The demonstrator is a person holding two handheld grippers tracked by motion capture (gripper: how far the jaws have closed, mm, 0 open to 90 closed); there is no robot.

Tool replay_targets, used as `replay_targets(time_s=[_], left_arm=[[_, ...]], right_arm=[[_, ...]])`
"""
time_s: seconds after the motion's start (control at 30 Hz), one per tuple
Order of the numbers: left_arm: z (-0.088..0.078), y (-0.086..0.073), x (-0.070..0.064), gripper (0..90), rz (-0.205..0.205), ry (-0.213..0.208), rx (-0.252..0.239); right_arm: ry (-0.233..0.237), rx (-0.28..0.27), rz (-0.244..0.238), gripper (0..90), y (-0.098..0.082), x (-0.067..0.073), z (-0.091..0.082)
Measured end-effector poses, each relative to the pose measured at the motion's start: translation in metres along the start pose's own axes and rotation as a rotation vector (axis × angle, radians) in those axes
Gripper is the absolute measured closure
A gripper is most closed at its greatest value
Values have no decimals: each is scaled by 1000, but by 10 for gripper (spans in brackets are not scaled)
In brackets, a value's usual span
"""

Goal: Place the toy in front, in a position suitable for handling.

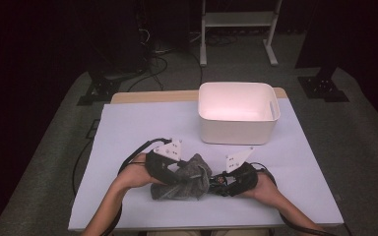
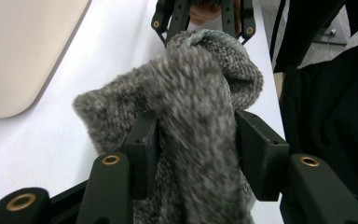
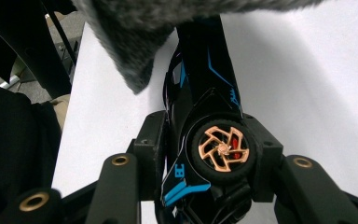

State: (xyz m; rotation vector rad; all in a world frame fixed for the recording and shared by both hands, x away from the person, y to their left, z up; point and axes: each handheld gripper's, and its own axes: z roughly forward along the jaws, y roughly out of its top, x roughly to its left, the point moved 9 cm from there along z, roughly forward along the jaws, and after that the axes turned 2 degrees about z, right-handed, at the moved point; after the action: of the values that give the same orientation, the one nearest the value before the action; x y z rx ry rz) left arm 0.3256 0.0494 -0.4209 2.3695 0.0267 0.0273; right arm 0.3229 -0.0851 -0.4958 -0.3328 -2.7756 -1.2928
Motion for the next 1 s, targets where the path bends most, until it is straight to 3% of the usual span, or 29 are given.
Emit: replay_targets(time_s=[0.23, 0.33, 0.67, 0.83, 1.0], left_arm=[[19, 0, -1, 593, 12, -25, 23], [33, -3, 0, 619, 18, -29, 66], [35, -3, -1, 709, 67, 26, 59], [35, -2, -3, 769, 125, 48, 71], [43, 9, -6, 780, 127, 7, 40]], right_arm=[[1, -3, 1, 556, 0, 0, 0], [1, -6, 4, 554, 0, 0, 0], [-32, 13, 3, 535, -10, 0, -3], [-48, 8, 4, 550, -11, 1, -5], [-45, 6, -2, 552, -11, 1, -5]])
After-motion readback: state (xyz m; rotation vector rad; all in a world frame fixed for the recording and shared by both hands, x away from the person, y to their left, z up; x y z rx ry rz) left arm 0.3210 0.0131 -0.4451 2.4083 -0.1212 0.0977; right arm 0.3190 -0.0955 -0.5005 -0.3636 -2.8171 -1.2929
